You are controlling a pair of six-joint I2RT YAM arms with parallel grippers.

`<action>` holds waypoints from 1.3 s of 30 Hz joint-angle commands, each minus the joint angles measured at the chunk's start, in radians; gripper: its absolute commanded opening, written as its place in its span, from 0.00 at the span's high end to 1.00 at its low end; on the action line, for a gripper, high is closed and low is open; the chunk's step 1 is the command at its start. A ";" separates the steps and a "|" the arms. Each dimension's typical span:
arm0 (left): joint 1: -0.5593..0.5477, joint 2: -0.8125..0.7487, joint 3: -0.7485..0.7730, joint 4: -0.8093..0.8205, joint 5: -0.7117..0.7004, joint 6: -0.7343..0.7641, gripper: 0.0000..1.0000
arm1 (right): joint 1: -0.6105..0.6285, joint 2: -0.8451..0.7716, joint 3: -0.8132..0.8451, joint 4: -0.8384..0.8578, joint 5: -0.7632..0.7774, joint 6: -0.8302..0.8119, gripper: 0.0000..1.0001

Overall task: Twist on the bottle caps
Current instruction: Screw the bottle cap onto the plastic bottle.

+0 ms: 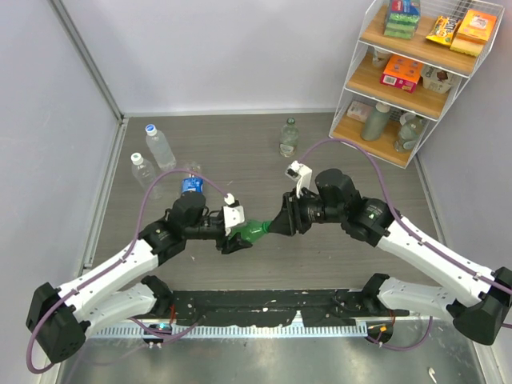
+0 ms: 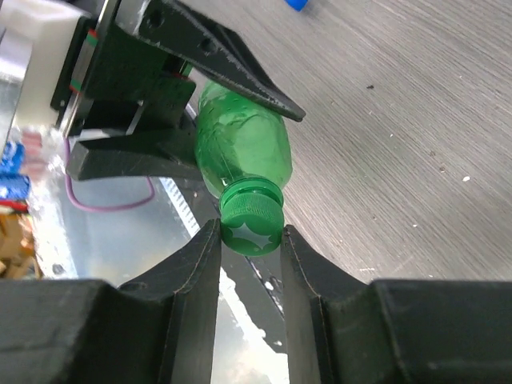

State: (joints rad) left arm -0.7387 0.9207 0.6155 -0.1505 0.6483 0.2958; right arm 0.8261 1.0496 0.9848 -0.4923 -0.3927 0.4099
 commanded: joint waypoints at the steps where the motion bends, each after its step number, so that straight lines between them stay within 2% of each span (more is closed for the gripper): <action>1: -0.036 -0.068 0.040 0.345 0.085 -0.049 0.94 | 0.011 0.033 -0.081 0.245 0.028 0.234 0.94; 5: -0.042 -0.066 0.039 0.385 0.037 -0.086 0.94 | 0.011 0.036 -0.095 0.307 0.052 0.328 0.94; 8: -0.048 -0.045 0.053 0.376 0.020 -0.104 0.94 | 0.013 0.027 -0.103 0.336 0.049 0.322 0.96; 9: -0.047 -0.037 0.056 0.371 0.027 -0.098 0.95 | 0.011 0.021 -0.100 0.339 0.043 0.285 0.99; 13: -0.048 -0.026 0.050 0.374 0.060 -0.098 0.95 | 0.013 0.001 -0.040 0.227 0.025 0.127 0.99; 18: -0.048 -0.046 0.006 0.428 0.197 -0.083 0.95 | 0.013 -0.014 0.035 0.077 -0.145 -0.106 0.99; 20: -0.048 -0.063 -0.011 0.433 0.278 -0.054 0.95 | 0.011 -0.016 0.057 0.037 -0.211 -0.156 0.99; 28: -0.048 -0.097 -0.019 0.457 0.321 -0.075 0.95 | 0.013 -0.043 0.091 -0.014 -0.360 -0.301 0.99; 34: -0.048 -0.053 0.027 0.451 0.318 -0.099 0.95 | 0.015 0.001 0.120 -0.039 -0.311 -0.270 0.99; 36: -0.050 -0.034 0.038 0.469 0.303 -0.121 0.95 | 0.016 0.001 0.112 -0.013 -0.241 -0.217 0.99; 39: -0.053 -0.010 0.041 0.551 0.208 -0.202 0.96 | 0.015 0.007 0.110 -0.005 -0.085 -0.123 0.99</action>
State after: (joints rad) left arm -0.7574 0.8909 0.5652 0.0906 0.8696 0.1684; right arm 0.8219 1.0061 1.0901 -0.5781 -0.6472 0.1833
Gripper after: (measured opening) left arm 0.600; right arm 0.365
